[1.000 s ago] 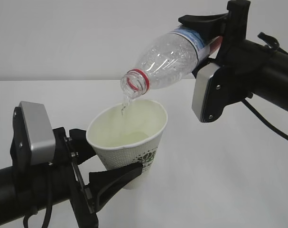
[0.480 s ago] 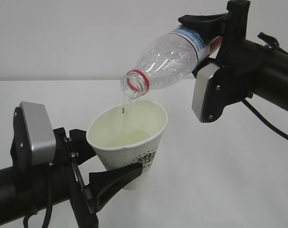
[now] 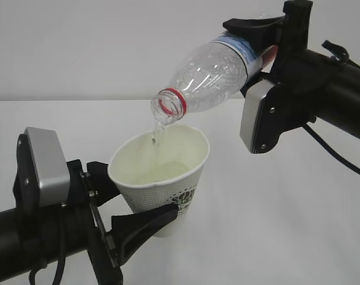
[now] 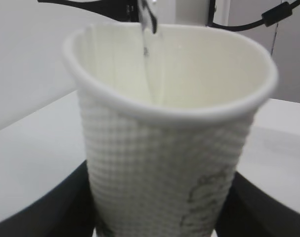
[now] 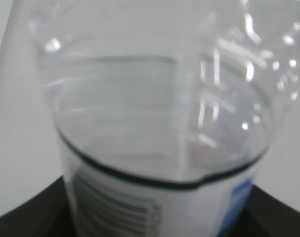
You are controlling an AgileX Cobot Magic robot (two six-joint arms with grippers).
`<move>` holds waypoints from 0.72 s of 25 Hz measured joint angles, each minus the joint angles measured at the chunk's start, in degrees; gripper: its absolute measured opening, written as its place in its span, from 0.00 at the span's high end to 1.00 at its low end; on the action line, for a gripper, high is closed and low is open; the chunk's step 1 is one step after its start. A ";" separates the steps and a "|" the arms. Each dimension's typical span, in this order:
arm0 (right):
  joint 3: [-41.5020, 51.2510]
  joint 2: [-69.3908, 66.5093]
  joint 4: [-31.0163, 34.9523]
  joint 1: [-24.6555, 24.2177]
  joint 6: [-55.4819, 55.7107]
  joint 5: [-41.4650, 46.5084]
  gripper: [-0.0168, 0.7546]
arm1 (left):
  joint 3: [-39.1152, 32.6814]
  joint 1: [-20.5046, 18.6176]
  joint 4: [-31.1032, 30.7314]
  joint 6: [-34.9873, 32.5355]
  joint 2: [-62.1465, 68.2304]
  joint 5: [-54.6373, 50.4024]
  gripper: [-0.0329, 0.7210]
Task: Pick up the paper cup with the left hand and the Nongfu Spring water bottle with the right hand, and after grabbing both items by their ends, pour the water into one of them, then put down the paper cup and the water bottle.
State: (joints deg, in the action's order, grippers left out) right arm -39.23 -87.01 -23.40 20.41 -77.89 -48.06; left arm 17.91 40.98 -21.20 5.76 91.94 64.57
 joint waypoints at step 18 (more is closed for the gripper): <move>0.00 0.00 0.12 0.00 -0.83 0.00 0.36 | 0.00 0.00 0.00 0.04 0.00 -0.35 0.33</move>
State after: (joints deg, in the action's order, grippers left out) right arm -39.23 -87.01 -23.28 20.41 -78.71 -48.06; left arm 17.91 40.98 -21.20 5.80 91.94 64.23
